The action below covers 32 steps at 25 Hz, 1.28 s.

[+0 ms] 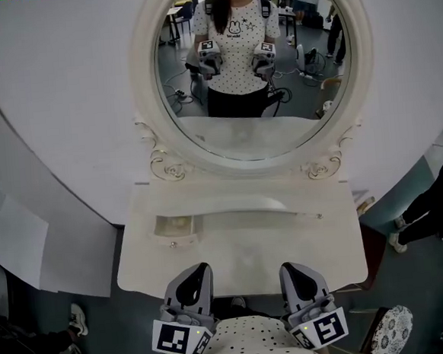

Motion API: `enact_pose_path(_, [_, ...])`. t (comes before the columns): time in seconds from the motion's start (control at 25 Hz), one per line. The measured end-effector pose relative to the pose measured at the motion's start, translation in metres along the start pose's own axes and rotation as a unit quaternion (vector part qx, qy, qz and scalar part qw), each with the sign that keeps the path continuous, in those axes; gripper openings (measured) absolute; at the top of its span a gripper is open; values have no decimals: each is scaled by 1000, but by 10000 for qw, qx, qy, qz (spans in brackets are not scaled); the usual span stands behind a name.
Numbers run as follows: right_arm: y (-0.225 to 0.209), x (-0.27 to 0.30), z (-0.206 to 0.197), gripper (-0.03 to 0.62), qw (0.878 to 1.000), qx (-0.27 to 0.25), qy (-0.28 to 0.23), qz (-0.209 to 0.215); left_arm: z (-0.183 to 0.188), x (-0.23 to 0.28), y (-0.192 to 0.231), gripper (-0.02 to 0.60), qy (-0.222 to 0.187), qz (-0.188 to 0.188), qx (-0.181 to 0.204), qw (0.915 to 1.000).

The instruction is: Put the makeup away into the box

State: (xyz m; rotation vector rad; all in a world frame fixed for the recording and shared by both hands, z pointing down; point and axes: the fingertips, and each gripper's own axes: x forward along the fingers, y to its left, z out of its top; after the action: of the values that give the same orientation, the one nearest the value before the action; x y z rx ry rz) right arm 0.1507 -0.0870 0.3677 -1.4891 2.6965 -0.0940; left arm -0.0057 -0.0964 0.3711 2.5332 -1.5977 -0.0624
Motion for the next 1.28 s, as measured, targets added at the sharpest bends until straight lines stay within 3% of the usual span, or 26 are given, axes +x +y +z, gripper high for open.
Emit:
enact_pose_path(0.76, [0,-1,0,5,9999,-50,-78,63,1,1,-3,5,-33,-49,35,10000])
enact_pose_path(1.28, [-5,-1,-6,5,9999,-63,151,-24,1,5,-3,5,-14,-68,36,10000])
